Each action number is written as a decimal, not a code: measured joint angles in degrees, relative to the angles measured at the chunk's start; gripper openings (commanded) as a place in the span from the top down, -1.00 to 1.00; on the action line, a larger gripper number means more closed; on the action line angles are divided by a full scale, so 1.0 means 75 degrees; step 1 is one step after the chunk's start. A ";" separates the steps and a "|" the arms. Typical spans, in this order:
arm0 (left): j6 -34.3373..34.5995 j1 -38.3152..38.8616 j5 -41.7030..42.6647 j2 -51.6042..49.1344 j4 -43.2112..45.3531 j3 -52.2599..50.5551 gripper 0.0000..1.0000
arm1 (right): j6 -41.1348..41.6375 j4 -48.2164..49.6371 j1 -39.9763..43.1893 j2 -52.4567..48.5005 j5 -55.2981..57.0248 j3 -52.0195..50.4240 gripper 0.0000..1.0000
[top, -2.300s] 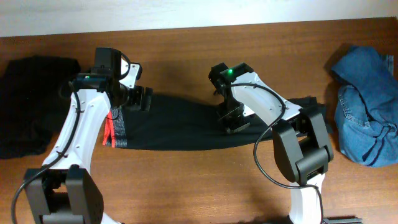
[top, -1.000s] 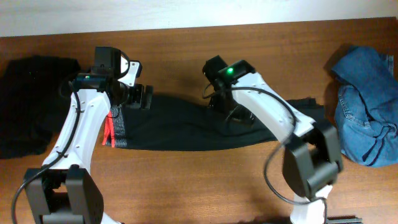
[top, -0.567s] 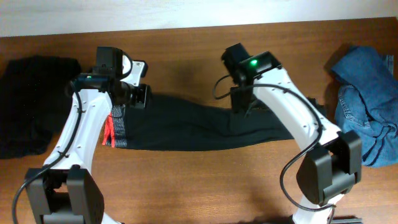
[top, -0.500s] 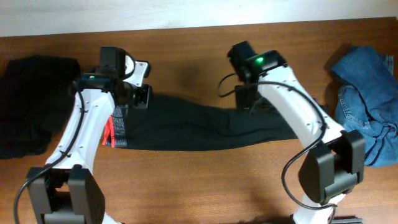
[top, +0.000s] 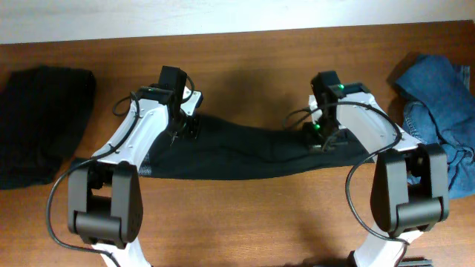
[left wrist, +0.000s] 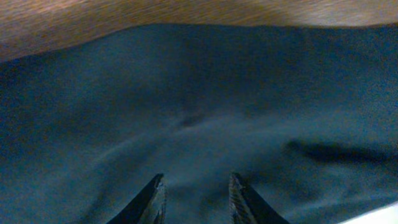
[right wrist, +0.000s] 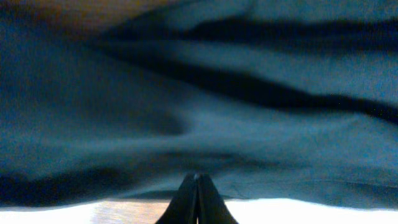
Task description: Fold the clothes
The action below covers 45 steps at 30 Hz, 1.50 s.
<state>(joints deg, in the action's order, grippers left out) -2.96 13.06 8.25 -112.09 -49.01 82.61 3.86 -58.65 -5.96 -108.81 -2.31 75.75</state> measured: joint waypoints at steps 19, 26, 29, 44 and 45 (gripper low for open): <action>0.0201 -0.0446 -0.1370 -0.0871 0.0017 0.0000 0.36 | -0.0816 0.1693 0.1402 0.0000 0.0329 -0.0935 0.91; 0.0207 -0.0842 -0.1428 -0.0956 -0.0213 0.0017 0.39 | -0.1032 0.2066 0.1387 -0.0102 0.0673 -0.1043 0.92; 0.0227 -0.1110 -0.1431 -0.0956 -0.0248 0.0017 0.39 | -0.1081 0.2180 0.1393 -0.0125 0.0755 -0.1043 0.92; 0.0230 -0.1638 -0.1425 -0.0994 -0.0364 0.0122 0.40 | -0.1125 0.3194 0.1542 -0.0216 0.0880 -0.1026 0.27; 0.0230 -0.1641 -0.1425 -0.1014 -0.0443 0.0184 0.37 | -0.1113 0.3209 0.1542 -0.0221 0.0912 -0.1011 0.07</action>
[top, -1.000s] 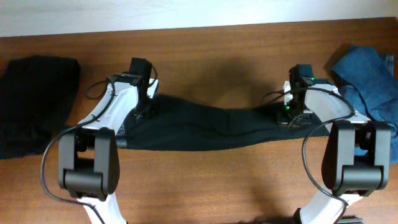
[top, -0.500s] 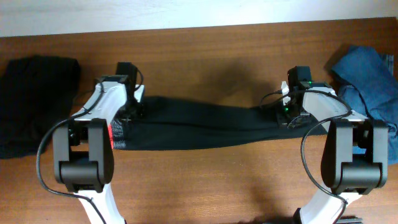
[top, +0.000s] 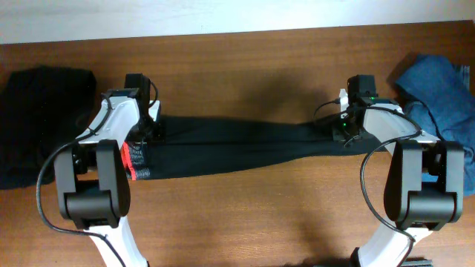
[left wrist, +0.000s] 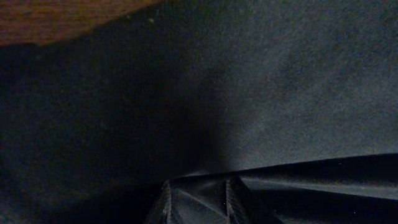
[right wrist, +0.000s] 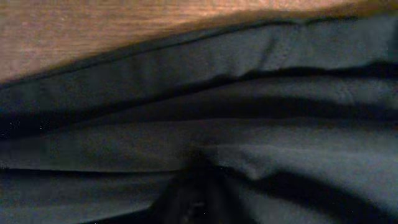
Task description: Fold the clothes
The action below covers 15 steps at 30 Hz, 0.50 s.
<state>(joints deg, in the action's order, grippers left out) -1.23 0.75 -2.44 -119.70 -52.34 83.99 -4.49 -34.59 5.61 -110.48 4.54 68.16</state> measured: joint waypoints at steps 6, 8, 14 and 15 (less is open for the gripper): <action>0.0020 -0.0026 0.0102 -0.0163 -0.1125 0.1233 0.29 | -0.0032 -0.0466 0.0099 -0.0213 0.0017 0.0530 -0.14; 0.0023 -0.0023 0.0242 -0.0187 -0.1641 0.2008 0.29 | -0.0032 -0.0851 0.0105 -0.0259 -0.0015 0.0848 -0.17; 0.0026 0.0254 0.1102 -0.0172 -0.2795 0.3669 0.17 | 0.0000 -0.1996 0.0105 -0.0265 -0.0076 0.1871 -0.51; -0.0012 0.0405 0.1230 -0.0169 -0.2903 0.3742 0.16 | 0.0003 -0.2055 0.0105 -0.0265 -0.0085 0.1932 -0.51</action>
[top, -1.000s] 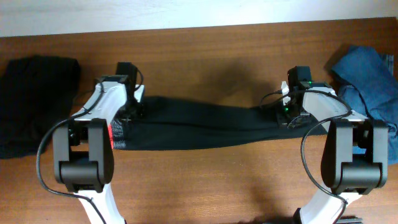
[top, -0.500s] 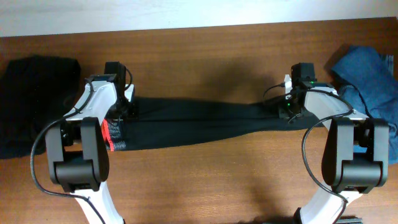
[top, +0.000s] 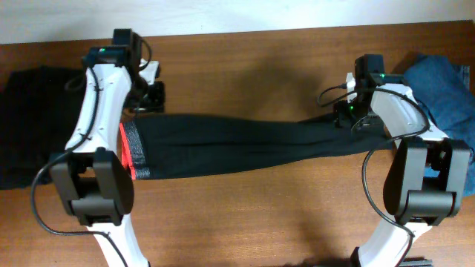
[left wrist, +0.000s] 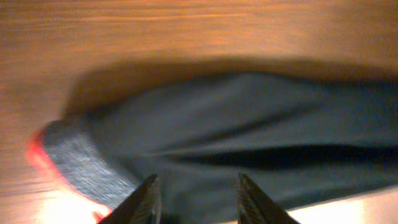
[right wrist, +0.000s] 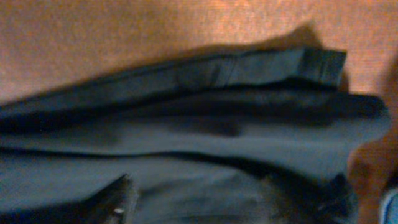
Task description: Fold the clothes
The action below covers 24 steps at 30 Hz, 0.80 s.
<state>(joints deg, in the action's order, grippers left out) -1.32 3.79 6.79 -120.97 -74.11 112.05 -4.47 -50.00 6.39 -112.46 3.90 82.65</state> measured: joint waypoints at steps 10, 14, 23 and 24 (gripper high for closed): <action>-0.2011 0.2489 -0.0070 -0.0017 -0.0149 -0.0391 0.10 | -0.0006 -0.0134 0.0003 0.0000 -0.0044 0.0023 -0.64; -0.2626 0.3348 -0.0530 -0.0017 0.0251 -0.0854 0.06 | -0.0003 -0.0128 0.0000 0.0000 -0.0044 0.0023 -0.68; -0.3410 0.3893 -0.1483 -0.0032 0.1198 -0.2145 0.02 | -0.0006 -0.0108 0.0000 0.0000 -0.0044 0.0023 -0.77; -0.3436 0.3893 -0.1521 -0.0032 0.1346 -0.2294 0.02 | -0.0006 -0.0105 0.0000 0.0000 -0.0044 0.0023 -0.77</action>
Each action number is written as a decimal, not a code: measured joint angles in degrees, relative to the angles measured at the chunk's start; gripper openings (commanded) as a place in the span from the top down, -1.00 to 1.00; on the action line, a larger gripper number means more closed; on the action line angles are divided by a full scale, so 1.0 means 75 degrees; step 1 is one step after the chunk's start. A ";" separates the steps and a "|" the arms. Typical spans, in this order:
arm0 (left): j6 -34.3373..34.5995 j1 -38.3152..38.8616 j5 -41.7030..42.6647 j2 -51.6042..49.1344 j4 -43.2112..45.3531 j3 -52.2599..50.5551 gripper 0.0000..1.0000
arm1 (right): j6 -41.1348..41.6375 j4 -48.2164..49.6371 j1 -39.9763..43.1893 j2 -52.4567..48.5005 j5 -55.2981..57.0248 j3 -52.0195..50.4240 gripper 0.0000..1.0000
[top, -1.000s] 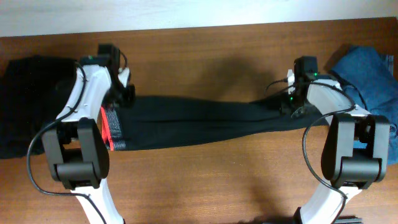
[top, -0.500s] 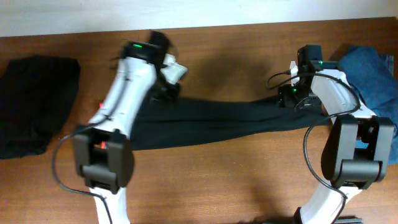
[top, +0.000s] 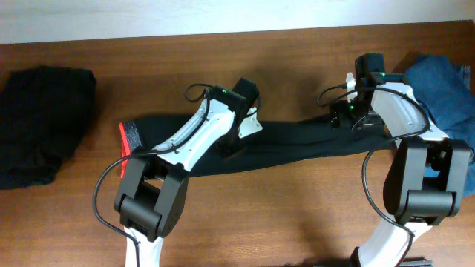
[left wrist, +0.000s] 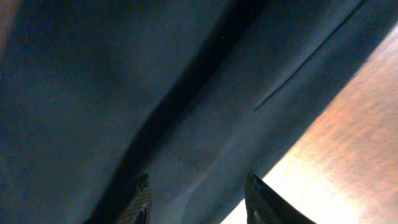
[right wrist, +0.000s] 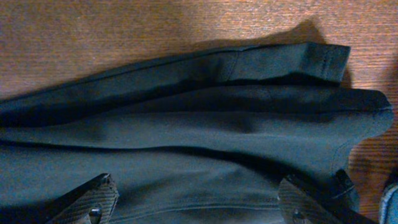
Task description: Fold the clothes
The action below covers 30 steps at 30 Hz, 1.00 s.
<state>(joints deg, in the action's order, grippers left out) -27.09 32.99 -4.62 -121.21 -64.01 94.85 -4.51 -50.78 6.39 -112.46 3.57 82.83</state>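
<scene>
A long black garment [top: 297,144] lies stretched flat across the table, with a red and grey waistband [top: 130,141] at its left end. My left gripper [top: 236,141] is open, low over the garment's middle near its front edge; dark cloth [left wrist: 155,93] fills the space between its fingers [left wrist: 140,199]. My right gripper [top: 349,119] is wide open just above the garment's right end, where the folded hem [right wrist: 280,62] shows. Neither gripper holds anything.
A pile of black clothes [top: 41,122] lies at the far left. Crumpled blue denim [top: 445,96] lies at the far right, close to my right arm. The brown table [top: 260,215] runs to a pale back edge.
My left gripper has moved from above the waistband end to the garment's middle, still open. My right gripper is in the same place over the right end, with its jaws wider apart.
Both grippers were first low on the sagging, wrinkled garment near its middle, the right one shut. Then they were at its two ends with the garment pulled out long. Then both were open and off the cloth, and now the left is over the middle.
</scene>
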 measured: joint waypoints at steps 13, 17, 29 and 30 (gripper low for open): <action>0.0210 -0.0009 -0.1020 -0.0015 0.0979 -0.0892 0.17 | 0.0003 0.0009 0.0003 0.0000 0.0000 0.0000 -0.82; 0.0338 -0.0006 -0.1137 -0.0015 0.0968 -0.0889 0.86 | 0.0003 0.0009 0.0003 0.0000 0.0000 0.0000 -0.82; 0.0393 -0.0006 -0.1177 0.0175 -0.0050 -0.0892 0.99 | 0.0000 0.0006 0.0003 0.0000 0.0000 0.0000 -0.82; 0.0393 -0.0006 -0.1128 0.0251 -0.0178 -0.0892 0.99 | 0.0000 0.0009 0.0003 0.0000 -0.0003 0.0000 -0.82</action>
<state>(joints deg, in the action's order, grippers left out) -24.14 32.95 -13.08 -119.33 -65.34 88.16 -4.51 -50.72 6.42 -112.46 3.55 82.83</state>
